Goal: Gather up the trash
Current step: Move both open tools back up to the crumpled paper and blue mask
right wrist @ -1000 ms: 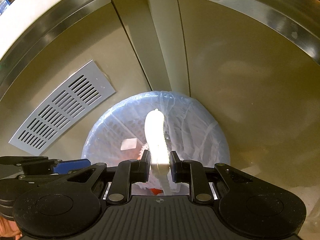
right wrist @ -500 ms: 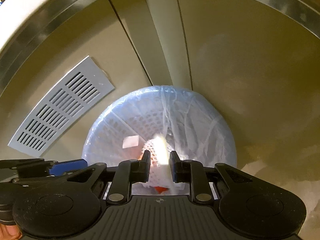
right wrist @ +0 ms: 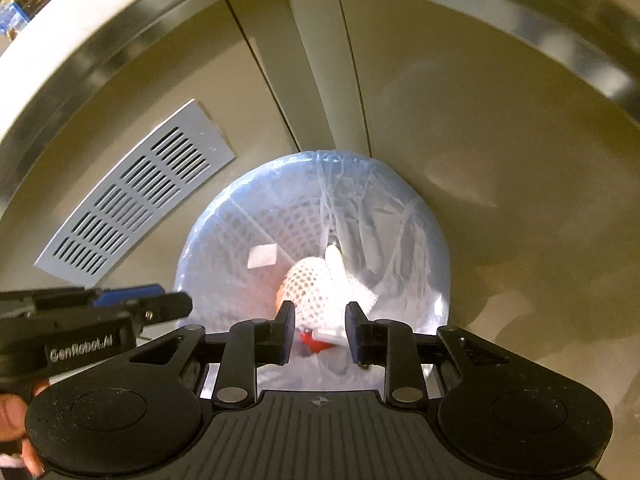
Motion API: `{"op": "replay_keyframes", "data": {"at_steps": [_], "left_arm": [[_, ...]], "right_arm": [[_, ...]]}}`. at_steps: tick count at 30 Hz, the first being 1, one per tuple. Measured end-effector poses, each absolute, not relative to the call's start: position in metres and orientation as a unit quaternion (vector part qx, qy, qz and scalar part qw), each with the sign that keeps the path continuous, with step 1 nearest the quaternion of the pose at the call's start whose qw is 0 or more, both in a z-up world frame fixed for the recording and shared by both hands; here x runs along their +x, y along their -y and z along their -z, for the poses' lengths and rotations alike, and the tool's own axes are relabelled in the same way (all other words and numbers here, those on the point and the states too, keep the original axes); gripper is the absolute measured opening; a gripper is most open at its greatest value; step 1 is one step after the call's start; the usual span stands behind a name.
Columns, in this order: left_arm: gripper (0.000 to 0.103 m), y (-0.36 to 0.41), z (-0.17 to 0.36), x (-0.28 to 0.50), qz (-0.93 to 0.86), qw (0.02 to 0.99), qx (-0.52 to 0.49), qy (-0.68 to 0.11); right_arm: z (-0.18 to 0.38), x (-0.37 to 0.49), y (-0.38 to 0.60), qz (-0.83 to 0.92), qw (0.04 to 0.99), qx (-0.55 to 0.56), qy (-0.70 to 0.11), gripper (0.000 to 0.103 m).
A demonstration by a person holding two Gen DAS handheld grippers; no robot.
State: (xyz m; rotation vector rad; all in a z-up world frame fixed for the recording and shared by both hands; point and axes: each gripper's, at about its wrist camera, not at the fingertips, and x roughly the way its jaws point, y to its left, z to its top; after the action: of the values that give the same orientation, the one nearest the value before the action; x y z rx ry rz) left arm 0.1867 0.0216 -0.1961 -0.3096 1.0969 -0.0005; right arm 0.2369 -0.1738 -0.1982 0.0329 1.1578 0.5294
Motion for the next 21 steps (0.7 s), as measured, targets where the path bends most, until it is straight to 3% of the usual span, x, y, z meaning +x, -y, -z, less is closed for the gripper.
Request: {"op": "replay_keyframes", "data": {"at_steps": [6, 21], "left_arm": [[0.024, -0.020, 0.159, 0.180, 0.011, 0.860, -0.141, -0.490], [0.027, -0.023, 0.043, 0.191, 0.039, 0.911, -0.123, -0.391]], "right_arm": [[0.158, 0.218, 0.180, -0.246, 0.819, 0.021, -0.518, 0.031], [0.043, 0.206, 0.186, -0.240, 0.882, 0.053, -0.402, 0.053]]}}
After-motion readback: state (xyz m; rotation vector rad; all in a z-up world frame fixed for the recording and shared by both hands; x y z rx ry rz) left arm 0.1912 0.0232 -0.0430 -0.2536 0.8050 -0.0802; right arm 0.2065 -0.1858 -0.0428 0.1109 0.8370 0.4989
